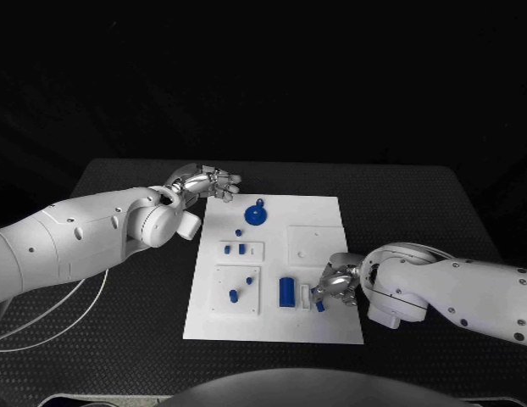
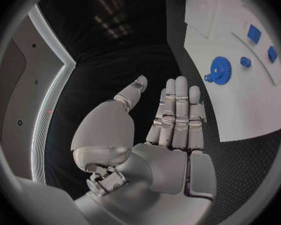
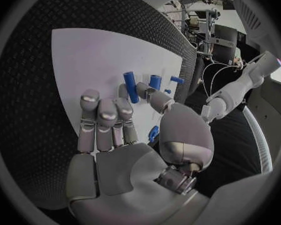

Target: Assemble the parts on the task board

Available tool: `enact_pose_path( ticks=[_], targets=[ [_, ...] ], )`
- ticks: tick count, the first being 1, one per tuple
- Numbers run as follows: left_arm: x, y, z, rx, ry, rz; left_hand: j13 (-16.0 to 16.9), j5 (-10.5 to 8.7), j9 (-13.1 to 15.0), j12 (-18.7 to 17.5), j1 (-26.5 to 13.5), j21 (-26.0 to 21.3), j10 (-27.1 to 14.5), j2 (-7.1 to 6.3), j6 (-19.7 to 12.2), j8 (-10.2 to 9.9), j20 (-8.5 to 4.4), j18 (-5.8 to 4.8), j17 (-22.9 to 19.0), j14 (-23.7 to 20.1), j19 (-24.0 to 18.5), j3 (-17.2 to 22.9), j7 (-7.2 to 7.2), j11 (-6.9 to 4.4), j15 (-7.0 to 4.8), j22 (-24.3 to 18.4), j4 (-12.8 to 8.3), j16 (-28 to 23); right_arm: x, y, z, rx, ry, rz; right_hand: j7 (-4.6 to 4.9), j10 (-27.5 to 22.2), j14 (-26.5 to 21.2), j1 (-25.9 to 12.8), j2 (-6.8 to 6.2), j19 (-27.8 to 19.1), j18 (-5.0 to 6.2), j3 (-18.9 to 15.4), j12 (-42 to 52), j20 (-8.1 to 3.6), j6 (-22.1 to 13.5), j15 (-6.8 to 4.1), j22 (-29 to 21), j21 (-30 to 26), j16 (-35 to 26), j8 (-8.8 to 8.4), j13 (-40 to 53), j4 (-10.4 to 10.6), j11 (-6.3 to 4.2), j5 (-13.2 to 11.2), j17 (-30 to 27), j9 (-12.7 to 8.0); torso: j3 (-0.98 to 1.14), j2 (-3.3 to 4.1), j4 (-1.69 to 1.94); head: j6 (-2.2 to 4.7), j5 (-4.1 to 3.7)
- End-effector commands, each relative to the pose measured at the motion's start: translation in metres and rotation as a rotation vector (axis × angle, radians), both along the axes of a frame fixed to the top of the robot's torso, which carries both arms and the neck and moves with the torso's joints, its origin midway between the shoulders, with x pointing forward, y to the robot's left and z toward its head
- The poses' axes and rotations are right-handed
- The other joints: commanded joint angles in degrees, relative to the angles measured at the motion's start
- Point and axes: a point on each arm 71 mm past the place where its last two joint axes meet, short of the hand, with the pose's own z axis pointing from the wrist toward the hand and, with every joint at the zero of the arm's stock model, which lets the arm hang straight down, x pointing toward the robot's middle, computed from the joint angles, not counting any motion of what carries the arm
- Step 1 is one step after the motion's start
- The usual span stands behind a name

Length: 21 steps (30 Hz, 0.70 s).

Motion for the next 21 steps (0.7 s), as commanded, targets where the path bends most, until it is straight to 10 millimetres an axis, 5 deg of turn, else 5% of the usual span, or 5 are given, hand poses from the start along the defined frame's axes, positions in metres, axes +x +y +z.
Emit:
enact_pose_path(
  ticks=[1,21],
  targets=[
    [0.0,-0.003,0.001,-0.012,-0.001,-0.017,0.09,0.21,-0.1,0.13,-0.44,-0.28,-0.32,-0.11,-0.46,0.18,0.1,0.04,0.06,0.07,0.13,-0.12,0.06,0.0,0.16,0.4,0.26,-0.31,-0.001,0.002,-0.001,0.031,0.029,-0.05,0.09,0.51,0.26,-0.89,-0.39,0.38,2.06,-0.42,0.3,-0.2,0.36,-0.28,-0.12,0.32,-0.34,0.13,0.13,0.09,0.02,-0.4,0.08,-0.16,0.01,-0.02,-0.01,0.05,-0.08],
    [0.0,-0.004,0.001,-0.012,0.0,-0.02,0.09,0.2,-0.1,0.13,-0.44,-0.32,-0.32,-0.16,-0.47,0.18,0.11,0.04,0.16,0.08,0.13,-0.13,0.06,0.0,0.16,0.48,0.26,-0.37,0.006,0.013,-0.005,0.045,0.046,-0.057,0.11,0.16,0.24,-1.75,-1.32,0.38,2.06,-2.04,0.09,-0.37,0.26,-0.35,-0.25,0.23,-0.51,-0.08,0.06,0.38,0.02,-1.55,0.25,-0.23,0.06,-0.01,0.0,0.09,0.08]
  ],
)
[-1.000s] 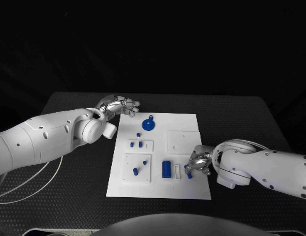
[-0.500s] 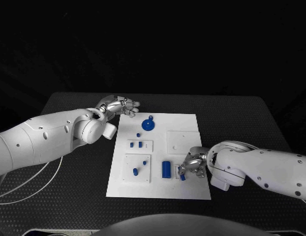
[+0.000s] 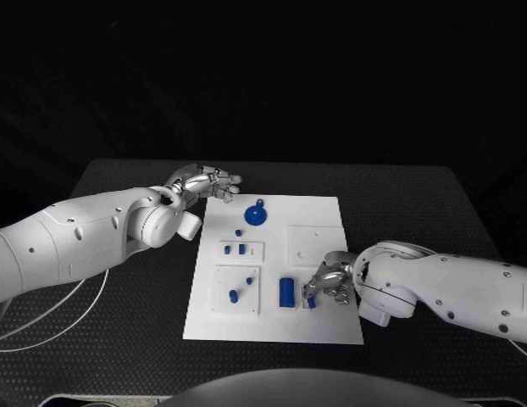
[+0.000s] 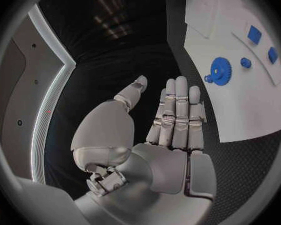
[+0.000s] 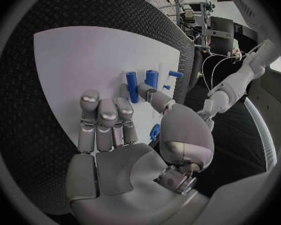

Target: Assemble the parts on the task board

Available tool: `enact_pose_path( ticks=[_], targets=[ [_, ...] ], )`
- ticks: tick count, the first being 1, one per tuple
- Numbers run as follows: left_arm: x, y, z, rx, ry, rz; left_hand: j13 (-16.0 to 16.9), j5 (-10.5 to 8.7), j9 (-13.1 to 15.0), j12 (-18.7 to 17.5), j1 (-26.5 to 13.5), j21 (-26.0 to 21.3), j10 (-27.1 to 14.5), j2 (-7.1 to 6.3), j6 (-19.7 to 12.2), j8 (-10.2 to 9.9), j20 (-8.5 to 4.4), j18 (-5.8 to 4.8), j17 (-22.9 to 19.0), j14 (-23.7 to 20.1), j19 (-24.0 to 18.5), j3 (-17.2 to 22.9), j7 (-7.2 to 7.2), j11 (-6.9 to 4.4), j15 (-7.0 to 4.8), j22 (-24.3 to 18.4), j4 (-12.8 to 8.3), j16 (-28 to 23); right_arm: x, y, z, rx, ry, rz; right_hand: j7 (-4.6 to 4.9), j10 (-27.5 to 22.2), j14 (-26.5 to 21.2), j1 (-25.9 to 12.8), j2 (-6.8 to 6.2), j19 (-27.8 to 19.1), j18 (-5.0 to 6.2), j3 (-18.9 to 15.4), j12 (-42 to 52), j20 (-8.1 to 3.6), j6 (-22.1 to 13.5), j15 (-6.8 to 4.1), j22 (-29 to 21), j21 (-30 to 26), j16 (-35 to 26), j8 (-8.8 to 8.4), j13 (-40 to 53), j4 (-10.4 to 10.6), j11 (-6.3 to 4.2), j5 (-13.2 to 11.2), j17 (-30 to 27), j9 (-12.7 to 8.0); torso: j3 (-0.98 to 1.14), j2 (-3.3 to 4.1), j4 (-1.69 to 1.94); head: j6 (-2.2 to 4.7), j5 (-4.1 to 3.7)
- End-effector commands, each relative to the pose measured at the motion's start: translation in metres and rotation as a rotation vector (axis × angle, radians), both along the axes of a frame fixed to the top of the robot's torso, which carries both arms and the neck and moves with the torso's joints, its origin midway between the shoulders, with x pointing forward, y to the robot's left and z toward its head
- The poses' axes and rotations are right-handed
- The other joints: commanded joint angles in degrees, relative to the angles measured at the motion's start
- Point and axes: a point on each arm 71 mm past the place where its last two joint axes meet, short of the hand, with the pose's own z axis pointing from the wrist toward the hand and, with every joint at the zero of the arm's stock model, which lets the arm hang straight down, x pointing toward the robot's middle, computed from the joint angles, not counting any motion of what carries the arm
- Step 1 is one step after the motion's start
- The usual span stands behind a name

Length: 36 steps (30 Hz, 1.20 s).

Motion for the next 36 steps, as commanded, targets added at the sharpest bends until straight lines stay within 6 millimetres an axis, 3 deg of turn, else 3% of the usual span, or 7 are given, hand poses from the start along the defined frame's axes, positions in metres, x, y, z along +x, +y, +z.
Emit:
enact_pose_path(
  ticks=[1,20,36],
  targets=[
    [0.0,-0.003,0.001,-0.011,-0.002,-0.016,0.09,0.2,-0.05,0.13,-0.44,-0.33,-0.33,-0.16,-0.47,0.18,0.11,0.04,0.08,0.08,0.13,-0.13,0.06,0.01,0.16,0.49,0.26,-0.38,0.0,0.003,-0.001,0.01,0.012,0.003,0.21,0.12,-0.09,-0.35,-0.11,-0.02,2.04,-0.28,0.07,-0.35,0.17,-0.41,-0.06,0.23,-0.3,-0.28,-0.03,0.19,0.02,-0.42,0.07,-0.08,0.02,-0.01,0.02,0.03,0.09],
    [0.0,-0.002,0.002,-0.011,-0.001,-0.015,0.09,0.2,-0.06,0.12,-0.49,-0.37,-0.34,-0.16,-0.49,0.18,0.11,0.03,0.16,0.09,0.14,-0.15,0.07,0.01,0.16,0.56,0.31,-0.44,0.001,0.007,-0.004,0.011,0.028,0.018,0.21,-0.13,-0.06,-0.9,-1.82,-0.14,2.04,-0.57,0.04,-0.46,0.14,-0.44,-0.17,0.12,-0.53,-0.52,0.08,2.33,0.02,-6.4,0.34,-0.14,0.0,-0.01,-0.01,-0.2,0.18],
    [0.0,-0.002,0.002,-0.011,-0.001,-0.017,0.09,0.2,-0.07,0.12,-0.49,-0.41,-0.36,-0.17,-0.51,0.17,0.11,0.04,0.24,0.09,0.15,-0.14,0.07,0.02,0.17,0.61,0.34,-0.5,-0.003,0.015,-0.002,0.021,0.022,0.058,0.22,-0.22,-0.09,-0.14,-1.7,-0.23,2.04,-0.65,0.07,-0.54,0.09,-0.44,-0.12,0.18,-0.56,-0.56,0.14,1.89,0.04,-7.07,0.46,-0.11,0.02,0.0,-0.02,-0.45,0.39]
  ],
)
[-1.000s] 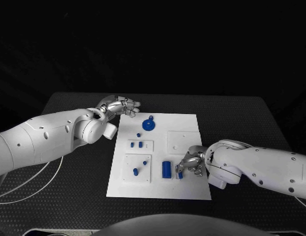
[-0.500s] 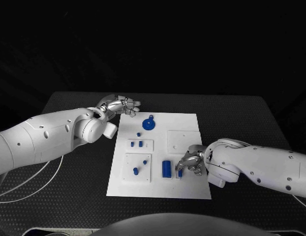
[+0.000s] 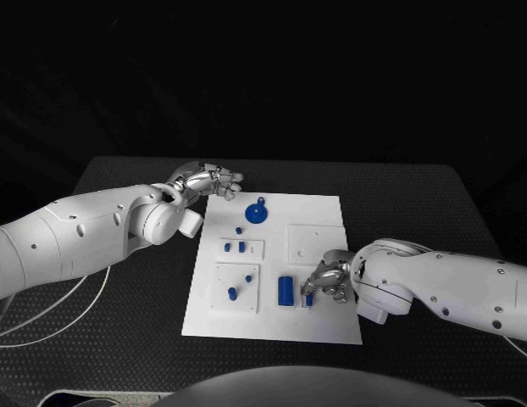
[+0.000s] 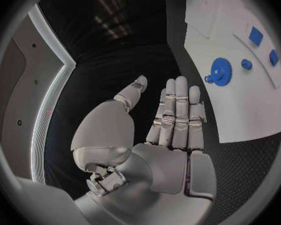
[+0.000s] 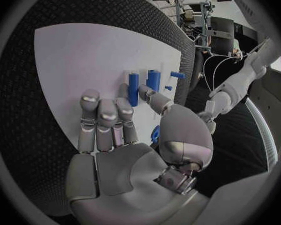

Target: Assemble the parts on the task board

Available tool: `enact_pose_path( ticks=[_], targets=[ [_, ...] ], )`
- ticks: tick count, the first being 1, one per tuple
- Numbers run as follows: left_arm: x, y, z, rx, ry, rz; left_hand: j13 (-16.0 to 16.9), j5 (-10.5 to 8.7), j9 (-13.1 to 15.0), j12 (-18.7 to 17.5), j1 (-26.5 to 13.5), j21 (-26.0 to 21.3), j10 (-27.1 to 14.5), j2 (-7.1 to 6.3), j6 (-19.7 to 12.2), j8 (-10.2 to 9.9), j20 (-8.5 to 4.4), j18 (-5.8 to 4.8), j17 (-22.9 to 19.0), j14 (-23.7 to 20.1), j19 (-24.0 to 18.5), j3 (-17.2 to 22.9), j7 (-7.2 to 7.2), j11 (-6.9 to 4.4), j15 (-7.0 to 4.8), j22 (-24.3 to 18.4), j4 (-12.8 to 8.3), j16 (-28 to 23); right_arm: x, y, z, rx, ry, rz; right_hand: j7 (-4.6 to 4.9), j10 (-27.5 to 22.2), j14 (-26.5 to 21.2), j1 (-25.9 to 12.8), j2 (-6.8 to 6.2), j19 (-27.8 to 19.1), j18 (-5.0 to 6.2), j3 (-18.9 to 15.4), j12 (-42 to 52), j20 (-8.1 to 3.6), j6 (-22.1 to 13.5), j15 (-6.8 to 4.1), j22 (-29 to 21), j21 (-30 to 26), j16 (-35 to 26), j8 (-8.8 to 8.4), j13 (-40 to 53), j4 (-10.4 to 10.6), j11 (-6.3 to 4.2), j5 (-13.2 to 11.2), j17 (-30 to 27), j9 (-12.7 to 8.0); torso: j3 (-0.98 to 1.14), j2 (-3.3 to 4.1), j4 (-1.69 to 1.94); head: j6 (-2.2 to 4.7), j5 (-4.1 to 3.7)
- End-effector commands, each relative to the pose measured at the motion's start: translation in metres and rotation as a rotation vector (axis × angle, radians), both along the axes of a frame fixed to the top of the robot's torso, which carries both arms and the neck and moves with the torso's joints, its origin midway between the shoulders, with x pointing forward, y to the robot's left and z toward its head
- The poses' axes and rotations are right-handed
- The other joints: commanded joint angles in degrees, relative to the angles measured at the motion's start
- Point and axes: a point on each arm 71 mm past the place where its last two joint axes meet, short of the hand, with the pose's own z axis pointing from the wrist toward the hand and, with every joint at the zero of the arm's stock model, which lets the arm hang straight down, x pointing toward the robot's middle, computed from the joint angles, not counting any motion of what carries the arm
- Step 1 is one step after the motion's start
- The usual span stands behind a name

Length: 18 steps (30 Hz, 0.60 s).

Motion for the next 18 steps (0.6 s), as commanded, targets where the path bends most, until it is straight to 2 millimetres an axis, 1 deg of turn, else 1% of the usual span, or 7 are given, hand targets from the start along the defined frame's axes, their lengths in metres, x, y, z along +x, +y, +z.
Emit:
enact_pose_path(
  ticks=[1,10,18],
  targets=[
    [-0.0002,-0.0027,0.0014,-0.011,-0.002,-0.016,0.09,0.2,-0.08,0.12,-0.5,-0.18,-0.36,-0.17,-0.52,0.17,0.11,0.04,0.07,0.09,0.14,-0.14,0.07,0.02,0.17,0.59,0.34,-0.27,-0.005,0.0086,0.0011,0.028,0.007,0.047,0.24,-0.22,0.0,0.68,0.11,-0.02,2.02,-0.13,0.07,-0.35,0.09,-0.58,-0.04,0.18,-0.33,-0.23,0.09,-0.13,0.03,-0.02,0.11,0.1,0.0,0.01,0.01,-0.05,0.06],
    [-0.0002,-0.0021,0.0015,-0.011,-0.003,-0.016,0.09,0.2,-0.09,0.12,-0.5,-0.21,-0.36,-0.17,-0.52,0.17,0.11,0.04,0.11,0.1,0.14,-0.14,0.07,0.02,0.17,0.62,0.35,-0.3,-0.0054,0.0075,0.0019,0.027,-0.003,0.042,0.23,-0.13,-0.01,0.6,0.53,-0.05,2.02,-0.35,0.18,-0.31,0.16,-0.58,-0.03,0.19,-0.35,-0.19,0.17,-0.18,0.03,0.1,0.14,0.13,-0.01,0.0,0.01,-0.12,0.23],
    [-0.0002,-0.0024,0.0015,-0.012,-0.003,-0.016,0.09,0.2,-0.09,0.12,-0.53,-0.23,-0.36,-0.16,-0.52,0.18,0.11,0.03,0.15,0.1,0.15,-0.14,0.08,0.02,0.17,0.64,0.39,-0.33,-0.0045,0.0064,0.0017,0.025,-0.006,0.037,0.22,-0.09,0.01,0.25,0.48,-0.04,2.02,-0.63,0.2,-0.27,0.21,-0.58,-0.04,0.2,-0.36,-0.18,0.18,0.0,0.02,-0.09,0.16,0.14,0.0,0.01,-0.01,-0.07,0.28]
  ],
)
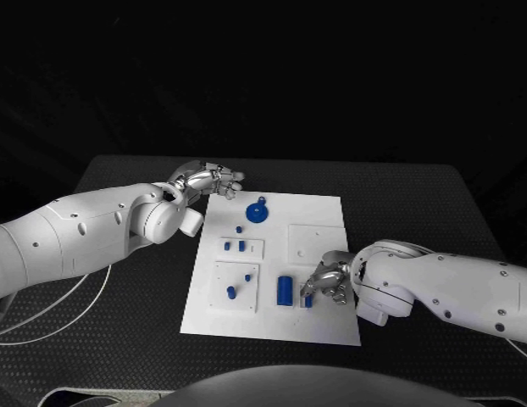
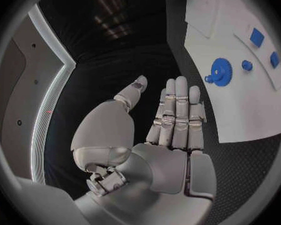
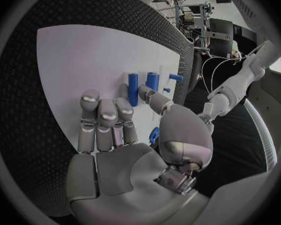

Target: Assemble the parts on the task board

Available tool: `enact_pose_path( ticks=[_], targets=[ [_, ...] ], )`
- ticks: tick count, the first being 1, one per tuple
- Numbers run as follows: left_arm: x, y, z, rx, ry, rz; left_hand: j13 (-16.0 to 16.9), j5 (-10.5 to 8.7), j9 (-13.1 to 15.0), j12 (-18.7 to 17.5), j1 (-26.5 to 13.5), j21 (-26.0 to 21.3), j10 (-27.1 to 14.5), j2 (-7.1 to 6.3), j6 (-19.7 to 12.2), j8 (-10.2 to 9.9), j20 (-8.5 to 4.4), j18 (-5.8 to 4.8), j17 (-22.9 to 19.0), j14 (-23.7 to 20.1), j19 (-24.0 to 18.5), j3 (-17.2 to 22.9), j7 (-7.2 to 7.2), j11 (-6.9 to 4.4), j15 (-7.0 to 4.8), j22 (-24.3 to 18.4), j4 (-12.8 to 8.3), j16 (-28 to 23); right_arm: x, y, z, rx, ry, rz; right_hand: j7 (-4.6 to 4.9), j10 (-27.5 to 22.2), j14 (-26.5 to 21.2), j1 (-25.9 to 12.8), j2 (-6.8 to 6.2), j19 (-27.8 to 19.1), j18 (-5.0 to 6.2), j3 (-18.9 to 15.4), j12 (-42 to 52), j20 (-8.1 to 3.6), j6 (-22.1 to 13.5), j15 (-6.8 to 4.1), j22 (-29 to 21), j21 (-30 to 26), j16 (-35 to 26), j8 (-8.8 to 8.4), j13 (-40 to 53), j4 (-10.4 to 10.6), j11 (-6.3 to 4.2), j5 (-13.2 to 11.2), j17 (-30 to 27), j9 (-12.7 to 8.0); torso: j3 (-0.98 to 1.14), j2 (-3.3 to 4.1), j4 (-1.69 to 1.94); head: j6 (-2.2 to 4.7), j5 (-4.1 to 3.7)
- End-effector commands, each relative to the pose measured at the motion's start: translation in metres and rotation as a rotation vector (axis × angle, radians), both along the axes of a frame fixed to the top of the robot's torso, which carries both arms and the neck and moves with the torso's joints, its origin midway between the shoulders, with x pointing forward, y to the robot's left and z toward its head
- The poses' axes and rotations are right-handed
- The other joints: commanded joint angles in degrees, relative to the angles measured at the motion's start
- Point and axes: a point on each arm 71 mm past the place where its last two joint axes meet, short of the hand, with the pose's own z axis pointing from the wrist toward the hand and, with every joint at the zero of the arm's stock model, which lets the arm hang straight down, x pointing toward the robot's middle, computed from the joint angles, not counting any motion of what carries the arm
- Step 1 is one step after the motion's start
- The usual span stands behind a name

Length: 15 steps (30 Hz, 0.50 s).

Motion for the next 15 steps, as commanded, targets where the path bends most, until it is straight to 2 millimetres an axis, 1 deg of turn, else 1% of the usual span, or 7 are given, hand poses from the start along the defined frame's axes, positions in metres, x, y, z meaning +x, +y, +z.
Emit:
enact_pose_path(
  ticks=[1,5,9,12,13,14,15],
  targets=[
    [-0.0002,-0.0029,0.0015,-0.012,-0.003,-0.016,0.09,0.19,-0.09,0.12,-0.53,-0.24,-0.37,-0.16,-0.49,0.18,0.12,0.03,0.1,0.1,0.15,-0.01,0.04,0.02,0.17,0.66,0.26,-0.34,-0.0015,0.0044,0.0008,0.02,-0.004,0.025,0.16,-0.1,-0.04,-0.07,0.19,-0.04,2.02,-0.35,0.18,-0.27,0.15,-0.26,-0.05,0.19,-0.38,-0.15,0.03,0.08,0.02,-0.26,0.06,0.07,0.01,0.0,-0.01,0.06,0.02],
    [-0.0002,-0.0023,0.0015,-0.011,-0.003,-0.015,0.09,0.2,-0.1,0.12,-0.58,-0.26,-0.37,-0.11,-0.49,0.18,0.12,0.03,0.13,0.11,0.16,-0.01,0.04,0.03,0.18,0.68,0.32,-0.36,-0.0015,0.0045,0.0008,0.022,-0.004,0.026,0.14,-0.16,-0.02,-0.51,-0.6,0.0,2.02,-0.34,0.05,-0.29,0.15,-0.3,-0.14,0.13,-0.46,-0.22,-0.07,0.99,0.0,-2.1,0.11,0.05,0.02,0.01,-0.03,0.1,0.02],
    [-0.0002,-0.0024,0.0015,-0.011,-0.003,-0.015,0.09,0.2,-0.1,0.12,-0.61,-0.27,-0.38,-0.1,-0.5,0.17,0.12,0.02,0.15,0.11,0.16,-0.01,0.05,0.03,0.18,0.69,0.35,-0.38,-0.0016,0.005,0.001,0.026,-0.004,0.024,0.13,-0.2,0.0,-1.53,-2.49,0.11,2.02,-0.41,-0.03,-0.31,0.14,-0.32,-0.24,0.08,-0.52,-0.25,-0.13,2.77,0.0,-2.8,0.16,0.07,0.02,0.01,-0.05,0.11,0.03],
    [-0.0001,-0.0028,0.0015,-0.011,-0.003,-0.016,0.09,0.2,-0.1,0.12,-0.63,-0.28,-0.38,-0.1,-0.5,0.17,0.12,0.02,0.16,0.11,0.16,-0.01,0.05,0.03,0.18,0.69,0.37,-0.39,-0.0017,0.0049,0.0011,0.03,-0.004,0.024,0.11,-0.26,-0.01,-2.42,-4.34,0.22,2.02,-0.63,-0.08,-0.44,0.05,-0.39,-0.3,0.09,-0.51,-0.22,-0.16,4.27,-0.05,-2.99,0.23,0.19,0.01,0.0,-0.02,0.15,0.06],
    [-0.0001,-0.0028,0.0015,-0.011,-0.003,-0.016,0.09,0.2,-0.1,0.12,-0.63,-0.28,-0.38,-0.1,-0.5,0.17,0.12,0.02,0.16,0.11,0.16,-0.01,0.05,0.03,0.18,0.69,0.37,-0.39,-0.0017,0.0048,0.0011,0.03,-0.004,0.024,0.11,-0.25,-0.02,-2.57,-4.51,0.23,2.02,-0.71,-0.07,-0.45,0.04,-0.4,-0.3,0.09,-0.51,-0.21,-0.15,4.46,-0.05,-2.99,0.24,0.21,0.02,0.0,-0.02,0.11,0.08],
    [-0.0001,-0.0025,0.0014,-0.011,-0.003,-0.015,0.09,0.2,-0.1,0.12,-0.63,-0.28,-0.38,-0.1,-0.51,0.17,0.12,0.02,0.17,0.11,0.16,-0.01,0.05,0.03,0.18,0.7,0.37,-0.39,-0.0019,0.0044,0.0012,0.03,-0.004,0.024,0.13,-0.26,-0.03,-3.26,-5.11,0.26,2.02,-1.3,-0.06,-0.46,-0.03,-0.4,-0.3,0.12,-0.49,-0.2,-0.14,5.05,-0.04,-2.99,0.27,0.28,0.02,0.0,-0.01,0.09,0.1],
    [-0.0001,-0.0024,0.0014,-0.011,-0.003,-0.015,0.09,0.2,-0.1,0.12,-0.63,-0.28,-0.38,-0.1,-0.51,0.17,0.12,0.02,0.17,0.11,0.16,-0.01,0.05,0.03,0.18,0.7,0.38,-0.4,-0.0019,0.004,0.0012,0.03,-0.004,0.024,0.12,-0.26,-0.03,-3.49,-5.32,0.26,2.02,-1.61,-0.04,-0.49,-0.04,-0.41,-0.3,0.14,-0.48,-0.17,-0.12,5.26,-0.04,-2.99,0.29,0.33,0.02,0.0,-0.01,0.09,0.1]
  ],
)
